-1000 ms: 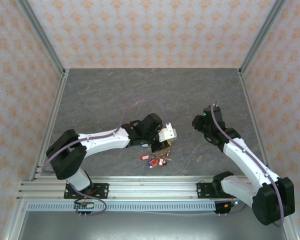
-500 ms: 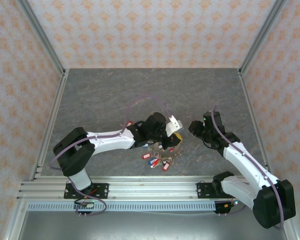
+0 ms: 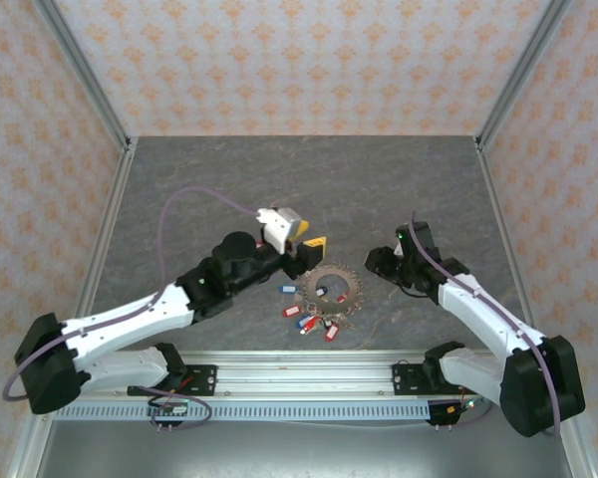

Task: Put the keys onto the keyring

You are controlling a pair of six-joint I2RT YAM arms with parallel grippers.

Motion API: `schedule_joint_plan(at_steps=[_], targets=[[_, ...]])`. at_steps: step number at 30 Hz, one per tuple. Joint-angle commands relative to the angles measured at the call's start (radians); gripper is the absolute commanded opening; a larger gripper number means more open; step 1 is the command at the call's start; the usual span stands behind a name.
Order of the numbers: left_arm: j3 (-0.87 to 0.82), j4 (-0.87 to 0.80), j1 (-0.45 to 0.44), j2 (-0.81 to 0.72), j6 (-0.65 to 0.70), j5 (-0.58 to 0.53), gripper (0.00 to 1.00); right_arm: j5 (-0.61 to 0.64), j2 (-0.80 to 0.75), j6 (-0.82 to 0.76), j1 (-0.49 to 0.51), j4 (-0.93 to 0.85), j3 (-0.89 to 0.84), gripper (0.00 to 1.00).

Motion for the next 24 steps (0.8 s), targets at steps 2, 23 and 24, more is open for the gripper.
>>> schedule_joint_plan(at_steps=[2,23,24], targets=[[-0.098,-0.09,0.01,-0.113,-0.201,-0.216,0.72,-0.012,0.008,-0.044,0.037,-0.026,0.024,0.47],[-0.34,-0.212,0.012,-0.099,-0.681,-0.14,0.71,-0.029,0.144,0.028,0.05,0.178,-0.078,0.4],[-0.328,-0.215,0.014,-0.076,-0.684,-0.127,0.67,-0.038,0.141,0.026,0.051,0.181,-0.077,0.4]])
